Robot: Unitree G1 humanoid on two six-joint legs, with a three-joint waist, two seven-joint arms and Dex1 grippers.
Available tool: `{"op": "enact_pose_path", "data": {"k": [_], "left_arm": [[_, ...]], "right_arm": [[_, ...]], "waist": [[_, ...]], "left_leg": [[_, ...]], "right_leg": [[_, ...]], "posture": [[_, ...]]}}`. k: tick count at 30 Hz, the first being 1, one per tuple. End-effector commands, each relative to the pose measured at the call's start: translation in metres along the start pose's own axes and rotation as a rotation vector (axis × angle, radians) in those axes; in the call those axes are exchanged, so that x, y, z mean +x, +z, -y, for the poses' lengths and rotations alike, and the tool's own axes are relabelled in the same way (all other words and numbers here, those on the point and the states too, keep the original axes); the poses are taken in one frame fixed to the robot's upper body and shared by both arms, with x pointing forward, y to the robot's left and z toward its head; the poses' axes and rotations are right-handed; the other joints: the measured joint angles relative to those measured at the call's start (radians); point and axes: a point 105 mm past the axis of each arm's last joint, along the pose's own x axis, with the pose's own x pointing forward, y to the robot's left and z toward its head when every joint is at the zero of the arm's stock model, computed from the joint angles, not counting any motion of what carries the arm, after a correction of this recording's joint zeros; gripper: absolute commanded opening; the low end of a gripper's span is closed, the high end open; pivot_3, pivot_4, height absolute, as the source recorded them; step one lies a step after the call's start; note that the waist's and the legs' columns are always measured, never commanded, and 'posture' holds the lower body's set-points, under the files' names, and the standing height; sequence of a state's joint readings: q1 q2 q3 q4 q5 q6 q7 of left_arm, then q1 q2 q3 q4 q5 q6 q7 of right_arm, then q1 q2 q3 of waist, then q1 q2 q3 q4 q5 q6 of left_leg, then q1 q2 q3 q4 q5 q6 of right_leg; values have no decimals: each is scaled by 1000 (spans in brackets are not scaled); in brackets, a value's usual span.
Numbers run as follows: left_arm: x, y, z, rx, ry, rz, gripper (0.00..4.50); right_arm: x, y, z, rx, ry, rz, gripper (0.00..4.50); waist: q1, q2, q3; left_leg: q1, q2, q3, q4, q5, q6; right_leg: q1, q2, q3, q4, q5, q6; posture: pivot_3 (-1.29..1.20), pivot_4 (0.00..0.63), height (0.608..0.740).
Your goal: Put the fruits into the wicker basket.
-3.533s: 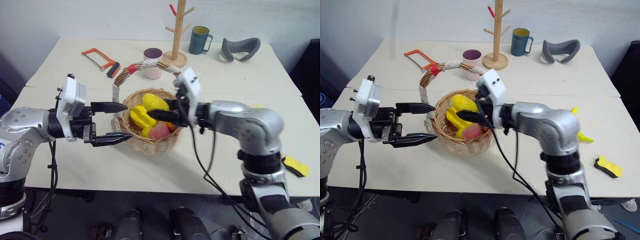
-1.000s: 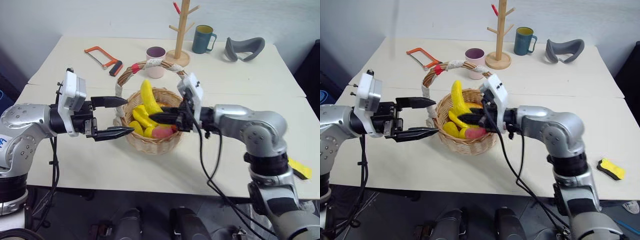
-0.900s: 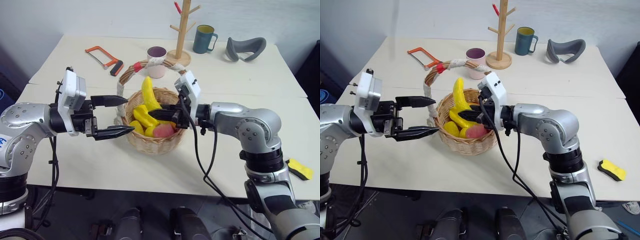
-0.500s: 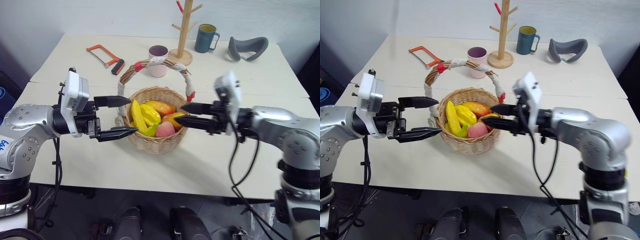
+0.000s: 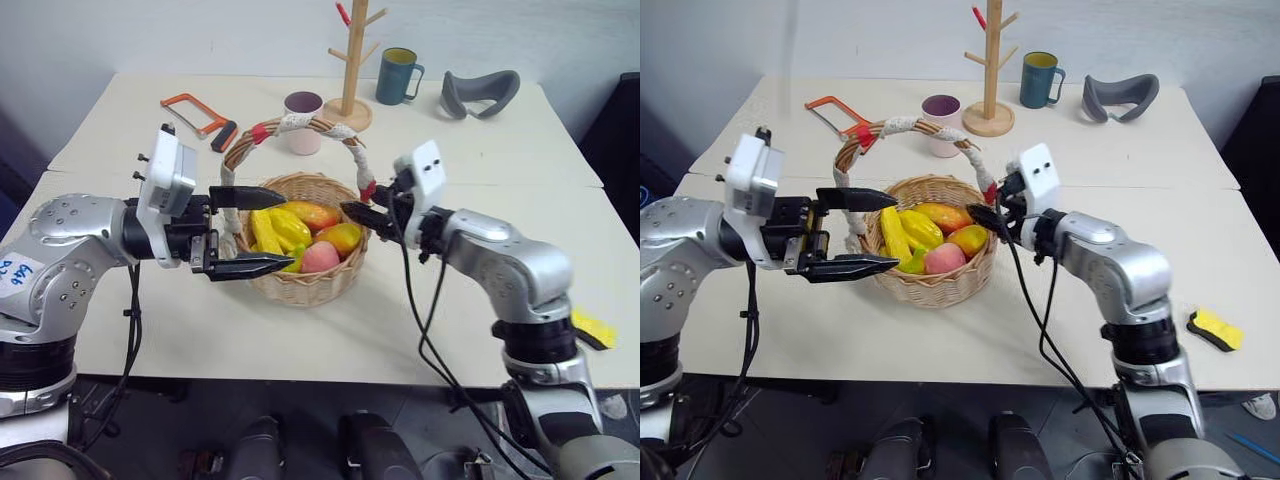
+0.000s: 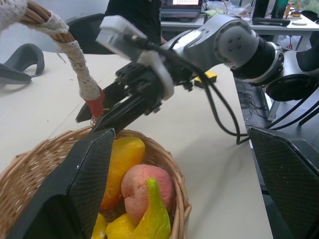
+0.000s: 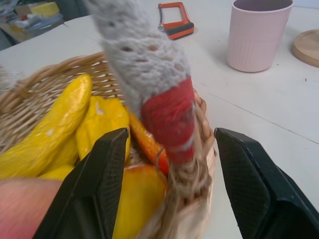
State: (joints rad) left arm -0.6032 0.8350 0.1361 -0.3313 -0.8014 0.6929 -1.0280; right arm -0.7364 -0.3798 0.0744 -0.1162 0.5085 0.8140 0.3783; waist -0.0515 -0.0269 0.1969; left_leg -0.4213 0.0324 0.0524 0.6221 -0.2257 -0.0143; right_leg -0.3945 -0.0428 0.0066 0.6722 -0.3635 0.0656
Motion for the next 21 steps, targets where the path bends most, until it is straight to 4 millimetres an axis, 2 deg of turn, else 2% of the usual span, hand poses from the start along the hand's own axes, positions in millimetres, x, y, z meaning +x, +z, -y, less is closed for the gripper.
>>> {"op": "enact_pose_path", "data": {"k": [1,7,10,13,17,19,21], "left_arm": [[1,9,0,57,1,20,4500],[2,8,0,61,8,29,4500],[3,9,0,62,-8,31,4500],[6,14,0,60,-34,50,4500],[11,16,1,65,-60,58,4500],[13,15,1,61,-71,61,4500],[14,13,1,57,-81,64,4500]], "right_arm": [[4,14,6,-21,-56,91,2204],[-4,22,0,-26,-54,151,288],[-15,30,9,-43,-90,177,268],[-42,45,38,-94,-209,194,268],[-89,54,82,-154,-385,172,268],[-118,52,105,-178,-481,140,268],[-156,45,132,-209,-615,87,268]], "waist": [[2,0,0],[6,0,0],[8,0,0],[15,0,0],[30,0,0],[34,0,0],[35,0,0]], "left_leg": [[0,0,0,0,0,0],[0,0,0,0,0,0],[0,0,0,0,0,0],[0,0,0,0,0,0],[0,-1,0,1,-1,1],[0,-2,0,1,-1,2],[0,-2,0,0,-1,2]], "right_leg": [[0,0,0,0,0,0],[0,-1,0,0,0,0],[0,-1,0,0,0,0],[0,-1,0,0,0,0],[0,-2,-1,-1,0,0],[2,-2,-1,-3,0,0],[2,-2,0,-4,0,0]], "posture": [[0,150,740],[0,150,740],[0,150,740],[0,150,740],[0,150,740],[0,150,740],[0,150,740]]}}
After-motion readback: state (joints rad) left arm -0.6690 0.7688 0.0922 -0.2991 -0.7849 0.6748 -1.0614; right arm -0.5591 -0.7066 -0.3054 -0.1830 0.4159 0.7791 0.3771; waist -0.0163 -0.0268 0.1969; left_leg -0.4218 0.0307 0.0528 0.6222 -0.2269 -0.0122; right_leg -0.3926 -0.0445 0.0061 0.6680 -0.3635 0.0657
